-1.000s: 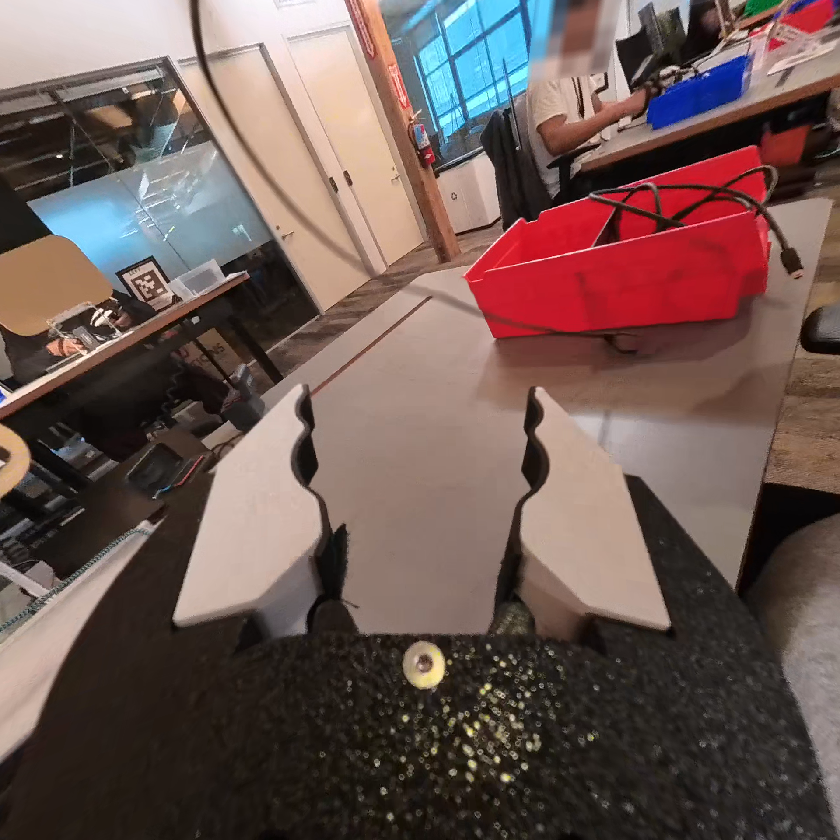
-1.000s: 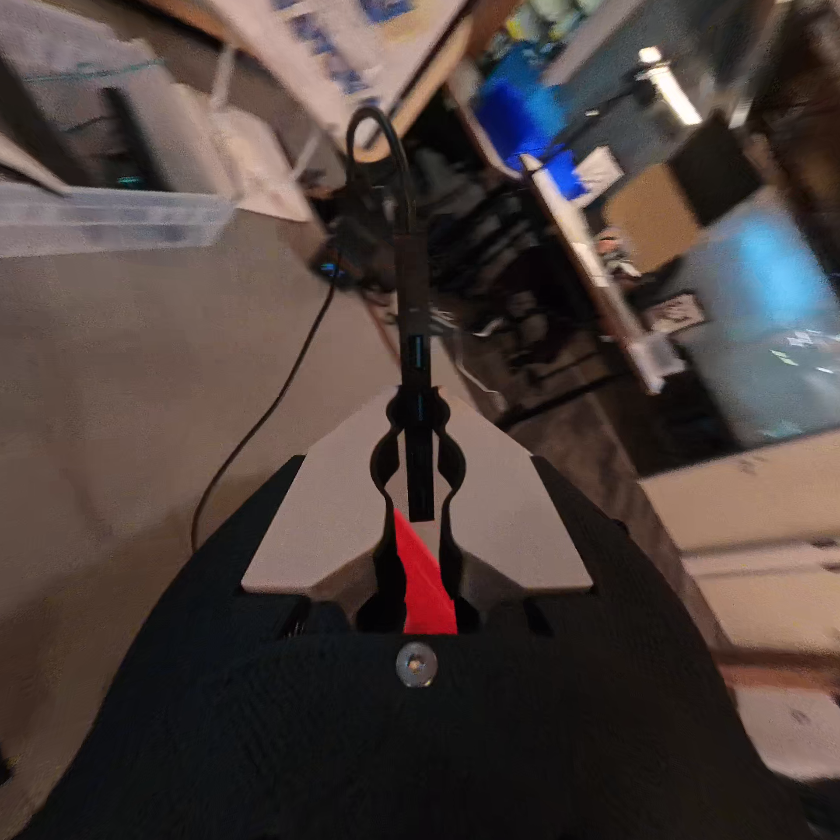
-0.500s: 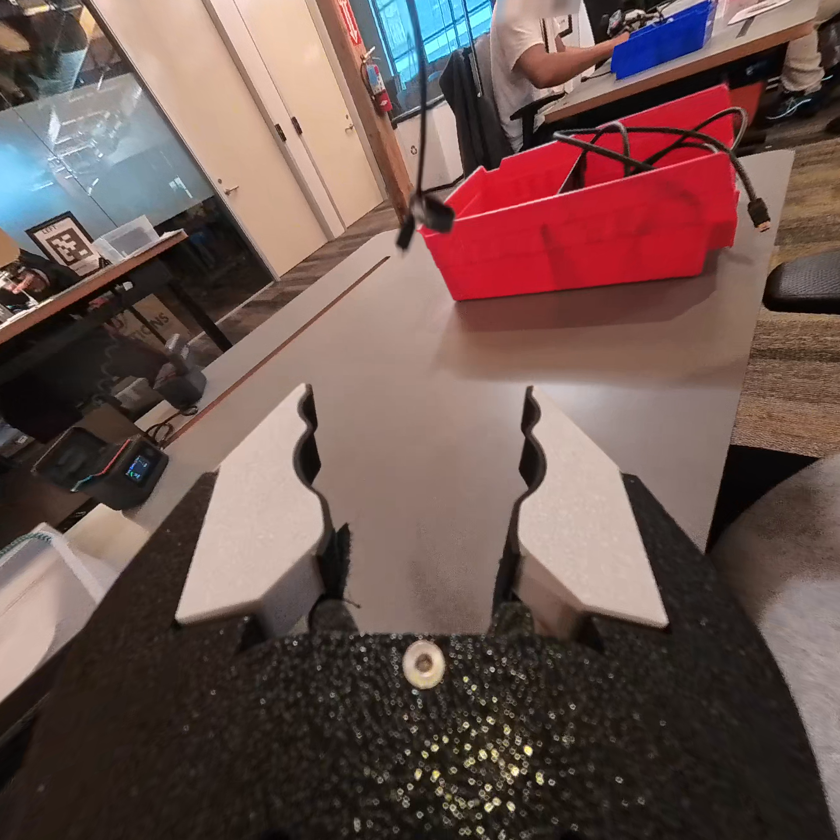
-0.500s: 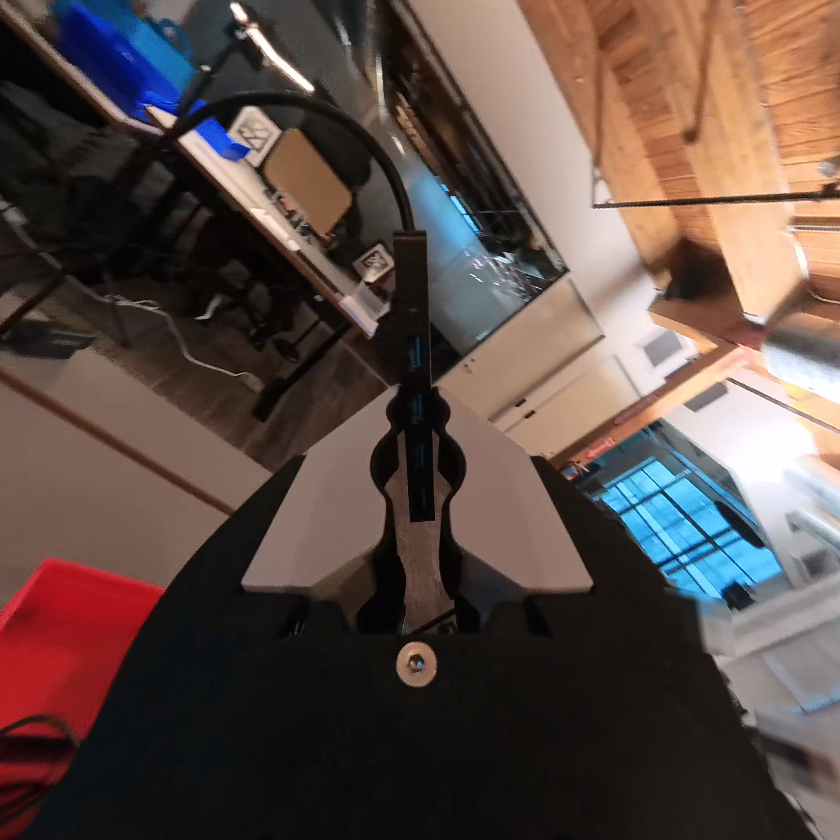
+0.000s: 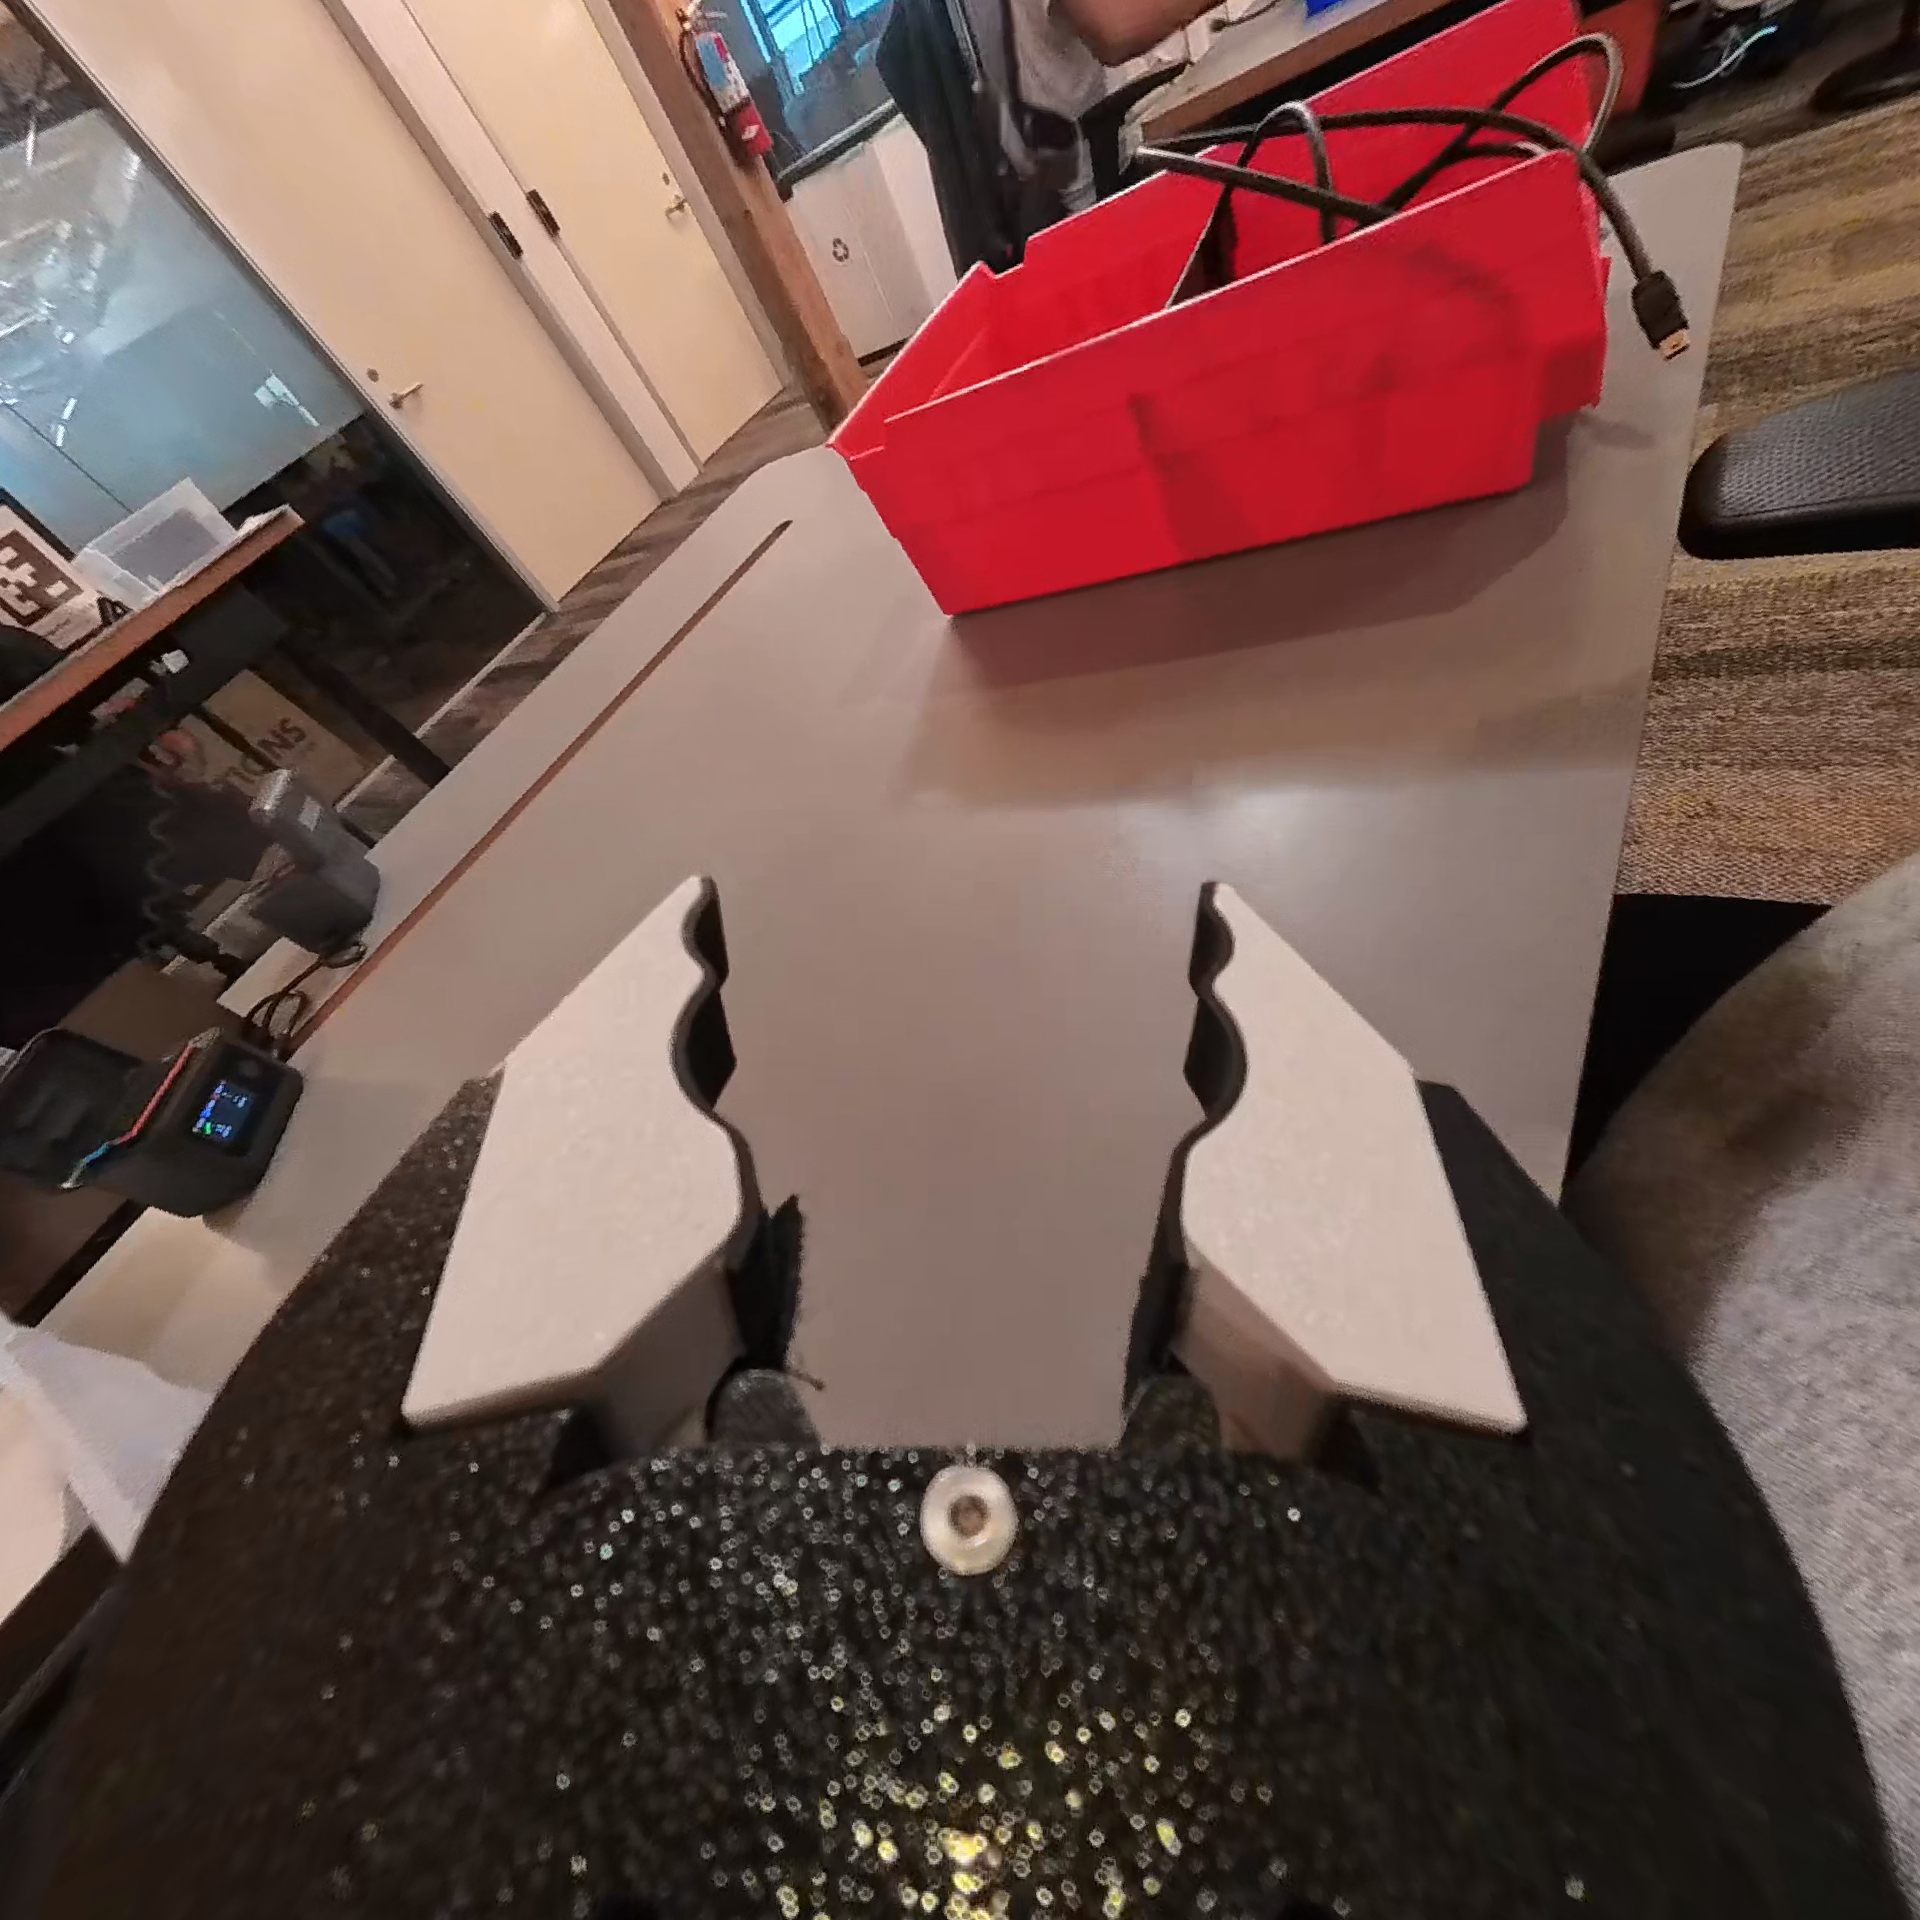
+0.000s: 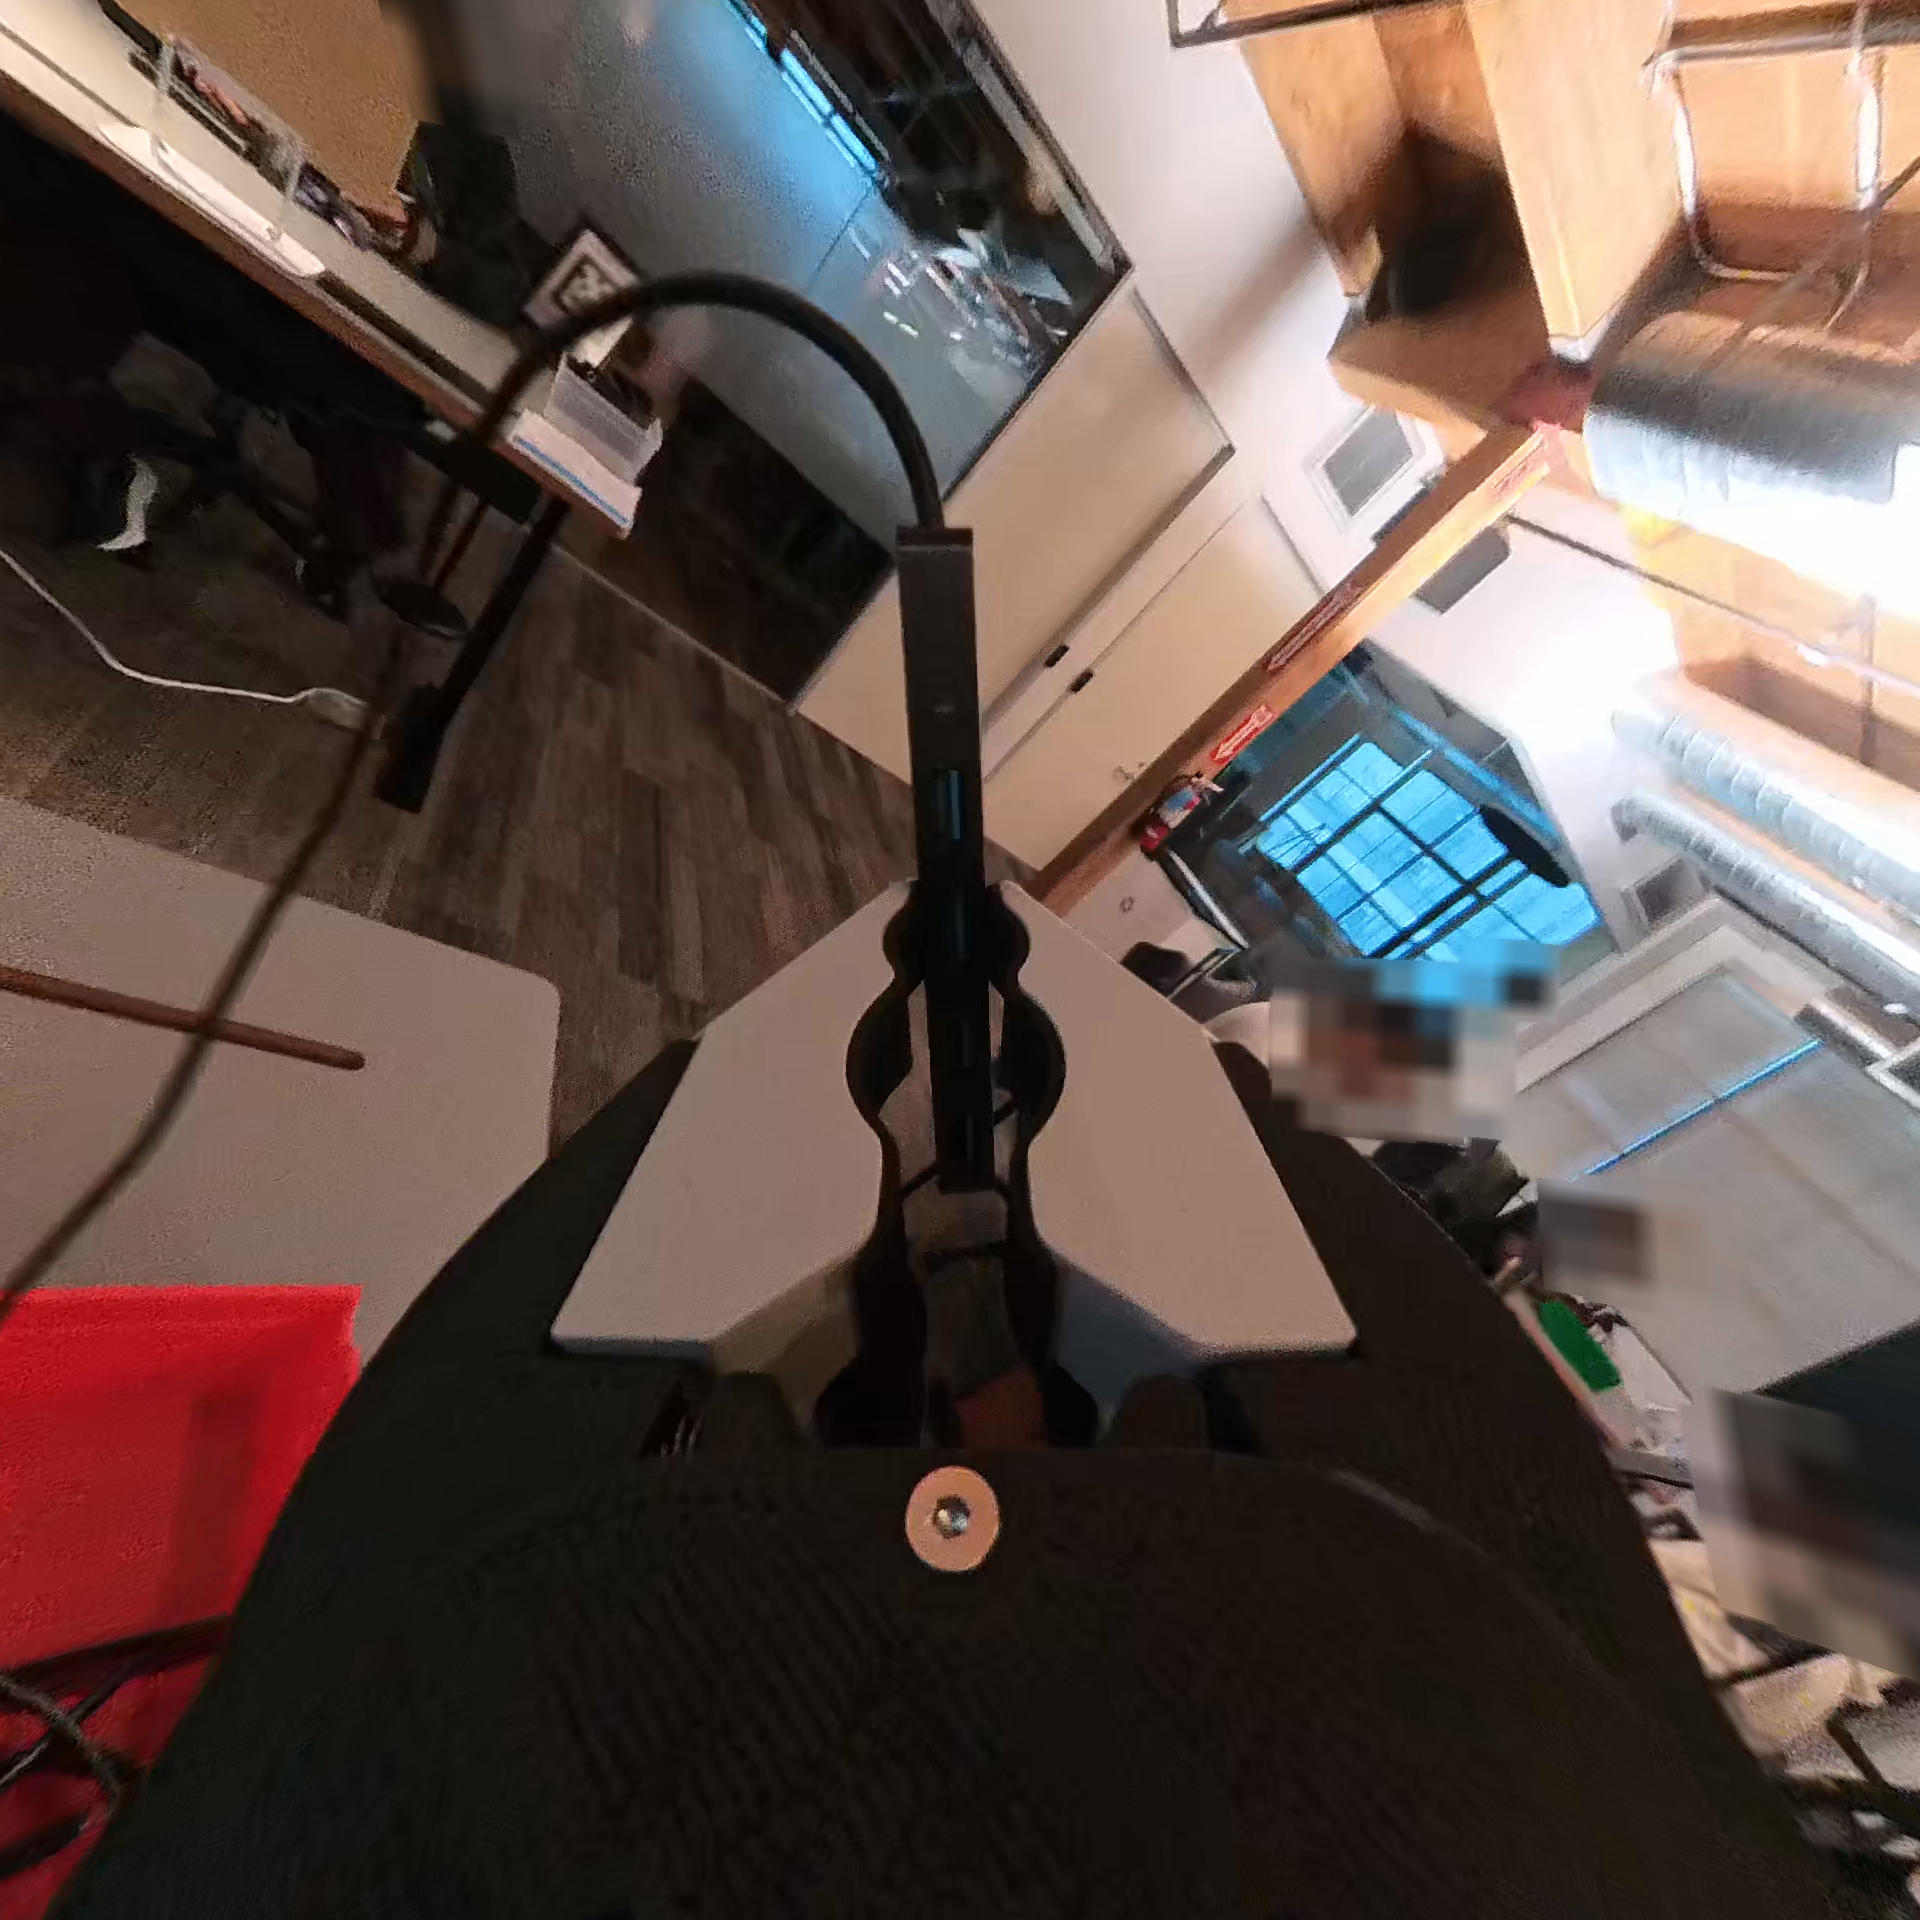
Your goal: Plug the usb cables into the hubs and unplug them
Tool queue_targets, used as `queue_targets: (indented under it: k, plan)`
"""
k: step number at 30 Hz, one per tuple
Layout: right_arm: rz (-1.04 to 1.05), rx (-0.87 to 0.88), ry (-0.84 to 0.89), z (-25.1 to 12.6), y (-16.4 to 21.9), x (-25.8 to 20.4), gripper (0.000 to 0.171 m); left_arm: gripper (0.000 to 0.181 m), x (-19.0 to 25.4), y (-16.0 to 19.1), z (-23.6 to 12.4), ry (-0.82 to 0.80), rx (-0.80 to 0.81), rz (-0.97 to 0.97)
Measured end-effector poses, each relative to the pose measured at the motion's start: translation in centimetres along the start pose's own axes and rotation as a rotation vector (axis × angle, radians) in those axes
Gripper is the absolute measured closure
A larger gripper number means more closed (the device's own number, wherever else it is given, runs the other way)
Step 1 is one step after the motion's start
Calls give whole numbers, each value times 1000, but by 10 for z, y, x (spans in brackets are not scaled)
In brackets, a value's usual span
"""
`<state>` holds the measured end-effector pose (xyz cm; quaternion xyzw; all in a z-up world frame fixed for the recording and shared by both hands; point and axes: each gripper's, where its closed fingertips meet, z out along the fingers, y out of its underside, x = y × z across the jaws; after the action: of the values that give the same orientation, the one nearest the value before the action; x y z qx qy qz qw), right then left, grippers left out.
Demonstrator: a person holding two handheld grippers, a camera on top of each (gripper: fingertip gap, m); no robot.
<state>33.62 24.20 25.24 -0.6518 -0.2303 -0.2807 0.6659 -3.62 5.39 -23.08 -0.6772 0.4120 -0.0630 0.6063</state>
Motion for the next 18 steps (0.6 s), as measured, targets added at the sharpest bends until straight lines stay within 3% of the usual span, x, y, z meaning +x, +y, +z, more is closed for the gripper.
queue_targets:
  k: [5, 10, 14, 18]
  plan:
    - [-37, -26, -84, 16, 30, -45, 162, 94, 2, 2, 2, -1, -11, 9]
    - [-251, -67, -197, 30, 77, -116, 162, 94, 6, 3, 4, 3, -8, 12]
    - [-350, -83, -451, 32, 117, -198, 162, 93, 14, 5, 8, 40, -4, -8]
    - [-218, -86, -762, 24, 144, -280, 162, 93, 18, 10, 12, 53, -14, -13]
